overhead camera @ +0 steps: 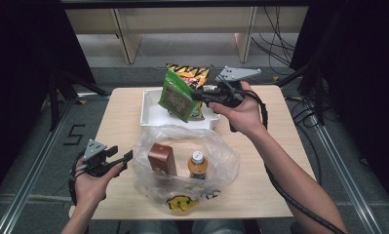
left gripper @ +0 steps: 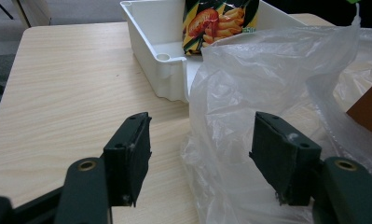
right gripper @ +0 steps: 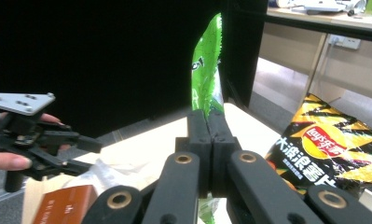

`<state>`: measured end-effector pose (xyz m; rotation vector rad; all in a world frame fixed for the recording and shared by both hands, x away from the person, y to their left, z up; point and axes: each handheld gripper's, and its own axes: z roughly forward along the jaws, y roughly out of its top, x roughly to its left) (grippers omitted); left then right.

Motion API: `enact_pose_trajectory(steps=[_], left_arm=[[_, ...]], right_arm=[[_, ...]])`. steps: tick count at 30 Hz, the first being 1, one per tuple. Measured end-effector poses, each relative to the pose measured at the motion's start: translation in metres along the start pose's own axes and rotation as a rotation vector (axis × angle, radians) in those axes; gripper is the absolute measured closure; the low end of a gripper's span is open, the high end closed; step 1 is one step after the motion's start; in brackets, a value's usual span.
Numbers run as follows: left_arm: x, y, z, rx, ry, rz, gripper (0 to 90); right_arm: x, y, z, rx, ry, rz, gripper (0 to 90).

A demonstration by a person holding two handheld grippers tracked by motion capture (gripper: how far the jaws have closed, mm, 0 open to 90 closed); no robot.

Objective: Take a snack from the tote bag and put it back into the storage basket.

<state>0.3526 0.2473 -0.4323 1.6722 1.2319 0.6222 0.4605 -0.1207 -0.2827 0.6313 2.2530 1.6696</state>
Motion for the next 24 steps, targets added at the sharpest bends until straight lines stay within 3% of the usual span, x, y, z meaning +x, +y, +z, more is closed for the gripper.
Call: enact_pose_trajectory(steps=[2, 11, 14, 24], left_arm=[[0.0, 0.0, 0.0, 0.0, 0.0, -0.003, 36.9], [0.001, 0.001, -0.002, 0.002, 0.011, -0.016, 36.9], [0.001, 0.001, -0.002, 0.003, 0.01, -0.016, 36.9], [0.001, 0.0, -0.002, 0.004, 0.007, -0.018, 37.0]], right_arm=[[-0.004, -0.002, 0.006, 0.012, -0.003, 0.025, 90.0], [-0.03, -0.014, 0.04, 0.064, -0.034, 0.027, 90.0], [-0.037, -0.02, 0.051, 0.089, -0.043, 0.051, 90.0], [-0.054, -0.032, 0.081, 0.136, -0.067, 0.081, 90.0]])
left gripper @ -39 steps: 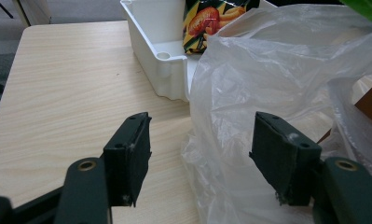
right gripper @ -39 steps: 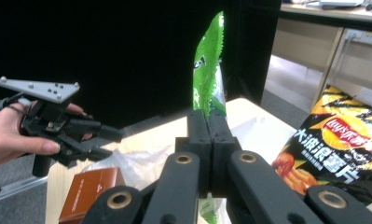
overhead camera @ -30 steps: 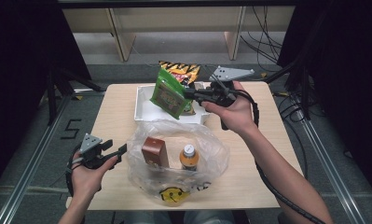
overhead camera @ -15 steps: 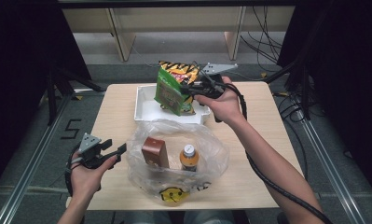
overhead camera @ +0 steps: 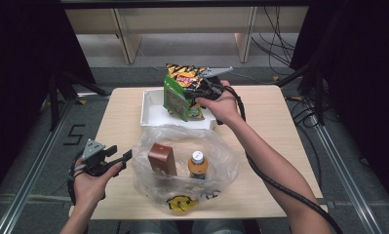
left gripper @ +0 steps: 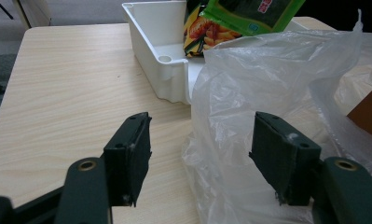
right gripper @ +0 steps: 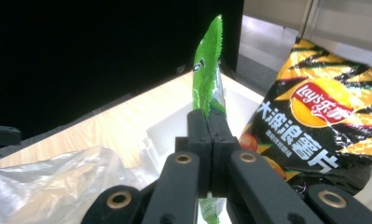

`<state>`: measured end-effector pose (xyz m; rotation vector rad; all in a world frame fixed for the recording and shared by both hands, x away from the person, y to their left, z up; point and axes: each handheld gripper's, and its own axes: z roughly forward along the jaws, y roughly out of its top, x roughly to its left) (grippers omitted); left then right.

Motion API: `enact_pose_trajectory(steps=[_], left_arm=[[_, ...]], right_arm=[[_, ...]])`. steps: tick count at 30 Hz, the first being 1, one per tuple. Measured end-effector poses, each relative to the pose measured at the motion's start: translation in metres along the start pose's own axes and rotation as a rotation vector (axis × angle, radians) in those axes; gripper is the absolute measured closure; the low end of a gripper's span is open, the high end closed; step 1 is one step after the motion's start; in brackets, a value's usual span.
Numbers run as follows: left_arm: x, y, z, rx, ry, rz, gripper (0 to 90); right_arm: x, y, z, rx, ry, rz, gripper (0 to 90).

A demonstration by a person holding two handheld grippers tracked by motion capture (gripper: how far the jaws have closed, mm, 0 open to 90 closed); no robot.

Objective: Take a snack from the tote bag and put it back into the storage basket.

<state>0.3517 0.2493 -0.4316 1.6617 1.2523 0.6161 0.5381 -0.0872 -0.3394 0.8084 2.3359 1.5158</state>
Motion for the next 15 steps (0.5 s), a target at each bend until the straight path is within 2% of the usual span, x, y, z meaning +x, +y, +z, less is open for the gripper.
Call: enact_pose_trajectory(steps=[4, 6, 7, 11, 12, 13, 15], left_arm=[[0.001, -0.001, 0.001, -0.008, -0.013, 0.009, 37.0], [0.001, 0.0, 0.002, -0.01, -0.017, 0.011, 37.0], [0.0, -0.001, 0.001, 0.001, -0.003, 0.003, 37.0], [-0.001, -0.002, 0.001, 0.008, -0.001, -0.002, 37.0], [-0.001, -0.002, 0.001, 0.01, -0.001, 0.0, 37.0], [-0.001, -0.002, 0.001, 0.013, 0.001, 0.0, 37.0], [-0.001, -0.002, 0.002, 0.015, 0.001, 0.001, 37.0]], right_arm=[[-0.005, -0.004, 0.012, 0.014, 0.003, 0.009, 90.0], [-0.006, -0.007, 0.015, 0.03, -0.003, 0.031, 90.0], [-0.007, -0.008, 0.018, 0.039, 0.0, 0.031, 90.0], [-0.012, -0.013, 0.026, 0.041, -0.002, 0.02, 90.0], [-0.012, -0.015, 0.027, 0.05, -0.002, 0.038, 90.0], [-0.014, -0.015, 0.028, 0.06, -0.012, 0.035, 90.0], [-0.015, -0.017, 0.031, 0.061, -0.001, 0.047, 90.0]])
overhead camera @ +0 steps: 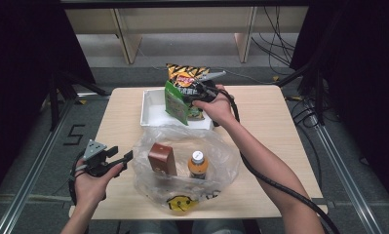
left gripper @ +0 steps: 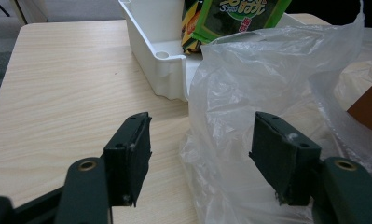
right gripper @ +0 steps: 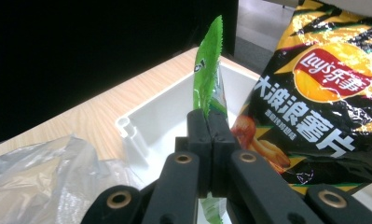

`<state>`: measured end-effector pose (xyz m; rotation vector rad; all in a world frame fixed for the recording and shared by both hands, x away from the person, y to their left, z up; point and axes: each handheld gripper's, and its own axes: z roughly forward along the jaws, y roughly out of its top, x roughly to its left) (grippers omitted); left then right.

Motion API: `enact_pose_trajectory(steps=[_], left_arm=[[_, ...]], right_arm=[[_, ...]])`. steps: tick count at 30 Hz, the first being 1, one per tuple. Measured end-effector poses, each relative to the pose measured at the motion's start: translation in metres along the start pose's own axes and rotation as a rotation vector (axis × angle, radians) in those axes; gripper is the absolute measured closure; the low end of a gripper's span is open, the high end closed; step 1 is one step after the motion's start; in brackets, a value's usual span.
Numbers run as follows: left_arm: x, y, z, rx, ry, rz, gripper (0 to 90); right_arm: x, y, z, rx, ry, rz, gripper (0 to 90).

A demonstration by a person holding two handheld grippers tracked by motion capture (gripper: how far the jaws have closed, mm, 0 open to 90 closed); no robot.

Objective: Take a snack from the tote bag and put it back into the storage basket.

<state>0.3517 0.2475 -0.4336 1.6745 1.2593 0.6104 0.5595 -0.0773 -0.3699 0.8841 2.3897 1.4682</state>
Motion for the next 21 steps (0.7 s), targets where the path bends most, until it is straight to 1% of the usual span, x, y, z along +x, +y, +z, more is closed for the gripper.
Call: enact_pose_trajectory(steps=[2, 3, 6, 7, 8, 9, 10, 11, 12, 13, 14, 15, 16, 17, 18, 20, 21], left_arm=[[0.001, 0.0, 0.001, -0.003, -0.007, 0.007, 37.0], [0.0, 0.0, 0.001, -0.003, -0.006, 0.004, 37.0], [0.0, -0.001, 0.001, -0.002, -0.006, 0.003, 37.0], [0.001, -0.001, 0.001, -0.002, -0.005, 0.003, 37.0], [0.001, -0.001, 0.001, -0.002, -0.005, 0.002, 37.0], [0.001, -0.001, 0.001, -0.003, -0.005, 0.002, 37.0], [0.001, -0.001, 0.001, -0.007, -0.011, 0.005, 37.0], [0.001, -0.001, 0.001, -0.006, -0.01, 0.005, 37.0], [0.001, -0.001, 0.001, -0.006, -0.01, 0.005, 37.0], [0.001, -0.001, 0.001, -0.006, -0.01, 0.006, 37.1], [0.001, -0.001, 0.001, -0.006, -0.01, 0.006, 37.1], [0.001, -0.001, 0.001, -0.005, -0.01, 0.005, 37.1], [0.001, -0.001, 0.001, -0.006, -0.013, 0.007, 37.1], [0.001, -0.001, 0.001, -0.006, -0.011, 0.004, 37.1], [0.001, -0.001, 0.001, -0.005, -0.011, 0.007, 37.1], [0.001, -0.001, 0.001, -0.004, -0.011, 0.007, 37.1], [0.001, -0.001, 0.001, -0.003, -0.01, 0.005, 37.1]], right_arm=[[-0.002, -0.001, 0.001, 0.001, -0.01, -0.001, 90.0], [-0.003, -0.001, 0.002, 0.009, -0.014, 0.008, 90.0], [-0.005, -0.002, 0.005, 0.015, -0.012, 0.009, 90.0], [-0.005, -0.003, 0.008, 0.008, -0.005, 0.006, 90.0], [-0.006, -0.003, 0.008, 0.022, -0.013, 0.004, 90.0], [-0.006, -0.004, 0.009, 0.022, -0.013, 0.015, 90.0], [-0.008, -0.005, 0.01, 0.024, -0.021, 0.001, 90.0], [-0.008, -0.006, 0.013, 0.008, -0.024, 0.004, 90.0], [-0.009, -0.006, 0.013, 0.029, -0.026, 0.014, 90.0], [-0.009, -0.007, 0.014, 0.033, -0.021, 0.02, 90.0], [-0.01, -0.009, 0.017, 0.021, -0.02, 0.011, 90.0], [-0.011, -0.009, 0.017, 0.034, -0.022, 0.011, 90.0], [-0.01, -0.01, 0.017, 0.045, -0.022, 0.027, 90.0], [-0.011, -0.011, 0.02, 0.029, -0.026, 0.017, 90.0], [-0.011, -0.011, 0.019, 0.048, -0.026, 0.015, 90.0], [-0.011, -0.013, 0.022, 0.046, -0.025, 0.022, 90.0], [-0.012, -0.013, 0.022, 0.057, -0.033, 0.012, 90.0]])
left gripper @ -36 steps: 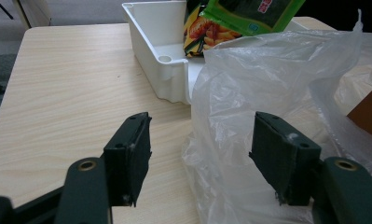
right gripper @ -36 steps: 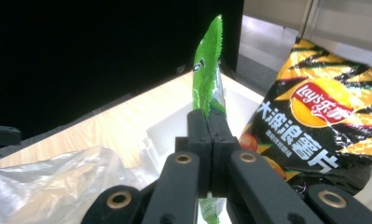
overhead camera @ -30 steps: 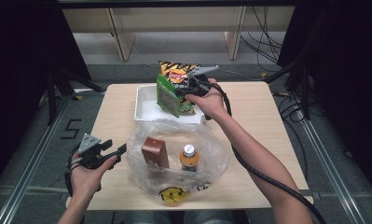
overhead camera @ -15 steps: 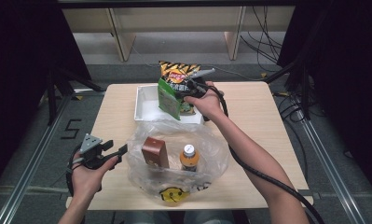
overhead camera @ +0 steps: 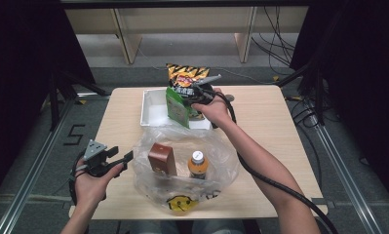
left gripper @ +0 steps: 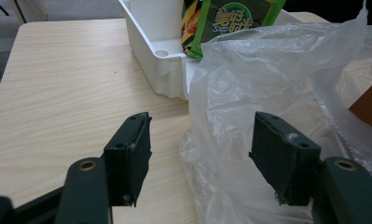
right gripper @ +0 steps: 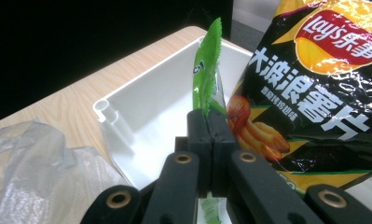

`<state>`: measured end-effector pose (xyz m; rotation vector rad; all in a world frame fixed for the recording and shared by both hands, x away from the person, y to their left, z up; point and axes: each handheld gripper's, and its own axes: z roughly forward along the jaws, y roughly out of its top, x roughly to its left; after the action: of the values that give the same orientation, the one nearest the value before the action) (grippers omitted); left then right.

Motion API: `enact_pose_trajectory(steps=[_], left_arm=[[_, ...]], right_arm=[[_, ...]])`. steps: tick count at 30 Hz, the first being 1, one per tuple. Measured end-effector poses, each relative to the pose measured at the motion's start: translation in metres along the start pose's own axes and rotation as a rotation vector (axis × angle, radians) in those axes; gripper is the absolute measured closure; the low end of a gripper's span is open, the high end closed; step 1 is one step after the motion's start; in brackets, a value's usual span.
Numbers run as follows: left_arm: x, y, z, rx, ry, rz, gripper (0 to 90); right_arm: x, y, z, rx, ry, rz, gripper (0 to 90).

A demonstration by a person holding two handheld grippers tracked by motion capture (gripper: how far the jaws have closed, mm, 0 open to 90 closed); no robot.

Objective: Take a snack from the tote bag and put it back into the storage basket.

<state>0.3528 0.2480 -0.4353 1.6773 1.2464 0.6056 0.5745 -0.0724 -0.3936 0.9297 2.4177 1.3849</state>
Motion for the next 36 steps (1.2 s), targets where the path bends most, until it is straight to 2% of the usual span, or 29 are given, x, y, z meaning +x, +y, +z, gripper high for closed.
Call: enact_pose_trajectory(steps=[2, 4, 5, 10, 15, 17, 18, 21, 23, 24, 25, 26, 27, 28, 29, 30, 31, 33, 36], left_arm=[[0.0, 0.0, 0.0, 0.001, -0.002, 0.0, 37.1], [0.0, 0.0, 0.0, 0.001, -0.001, 0.0, 37.1], [0.0, 0.0, 0.0, 0.001, -0.001, 0.0, 37.2], [0.002, -0.001, 0.002, -0.007, -0.014, 0.017, 37.2], [0.001, -0.001, 0.001, 0.002, -0.003, 0.007, 37.2], [0.001, -0.001, 0.001, 0.003, -0.004, 0.009, 37.3], [0.0, -0.001, 0.001, 0.002, -0.003, 0.005, 37.2], [0.001, -0.001, 0.001, 0.002, -0.001, 0.001, 37.3], [0.001, -0.002, 0.001, 0.003, -0.003, 0.003, 37.3], [0.001, -0.002, 0.001, 0.004, -0.001, 0.0, 37.3], [0.001, -0.002, 0.001, 0.004, -0.001, 0.0, 37.3], [0.001, -0.001, 0.001, 0.003, -0.002, 0.003, 37.3], [0.0, -0.001, 0.001, 0.002, -0.003, 0.004, 37.3], [0.001, -0.001, 0.001, 0.003, -0.003, 0.01, 37.3], [0.0, -0.001, 0.001, 0.004, -0.002, 0.008, 37.3], [0.0, -0.001, 0.001, 0.005, -0.001, 0.008, 37.3], [0.0, -0.001, 0.001, 0.005, -0.001, 0.008, 37.3], [0.0, -0.001, 0.001, 0.005, -0.002, 0.009, 37.3], [-0.001, -0.001, 0.001, 0.004, -0.004, 0.006, 37.3]], right_arm=[[-0.002, -0.001, 0.002, 0.005, -0.004, -0.017, 90.0], [-0.002, -0.002, 0.004, -0.001, -0.007, -0.005, 90.0], [-0.003, -0.003, 0.005, 0.006, -0.007, -0.018, 90.0], [-0.005, -0.003, 0.005, 0.017, -0.04, -0.035, 90.0], [-0.006, -0.001, 0.006, 0.015, -0.051, -0.065, 90.0], [-0.007, 0.0, 0.007, 0.006, -0.09, -0.083, 90.0], [-0.007, 0.0, 0.007, 0.011, -0.088, -0.09, 89.9], [-0.009, 0.0, 0.008, 0.02, -0.108, -0.1, 86.1], [-0.011, 0.0, 0.008, 0.021, -0.122, -0.127, 82.8], [-0.009, 0.0, 0.008, 0.013, -0.133, -0.106, 80.0], [-0.009, 0.0, 0.008, 0.013, -0.133, -0.106, 80.0], [-0.01, 0.0, 0.008, 0.007, -0.149, -0.127, 76.6], [-0.012, 0.001, 0.006, 0.023, -0.158, -0.134, 74.1], [-0.011, 0.001, 0.007, 0.007, -0.166, -0.123, 72.0], [-0.014, 0.001, 0.006, 0.002, -0.179, -0.141, 68.7], [-0.014, 0.002, 0.003, 0.02, -0.182, -0.127, 67.3], [-0.014, 0.001, 0.004, -0.003, -0.193, -0.129, 65.5], [-0.014, 0.001, 0.001, 0.007, -0.201, -0.114, 62.0], [-0.016, 0.001, 0.0, -0.025, -0.227, -0.116, 60.7]])
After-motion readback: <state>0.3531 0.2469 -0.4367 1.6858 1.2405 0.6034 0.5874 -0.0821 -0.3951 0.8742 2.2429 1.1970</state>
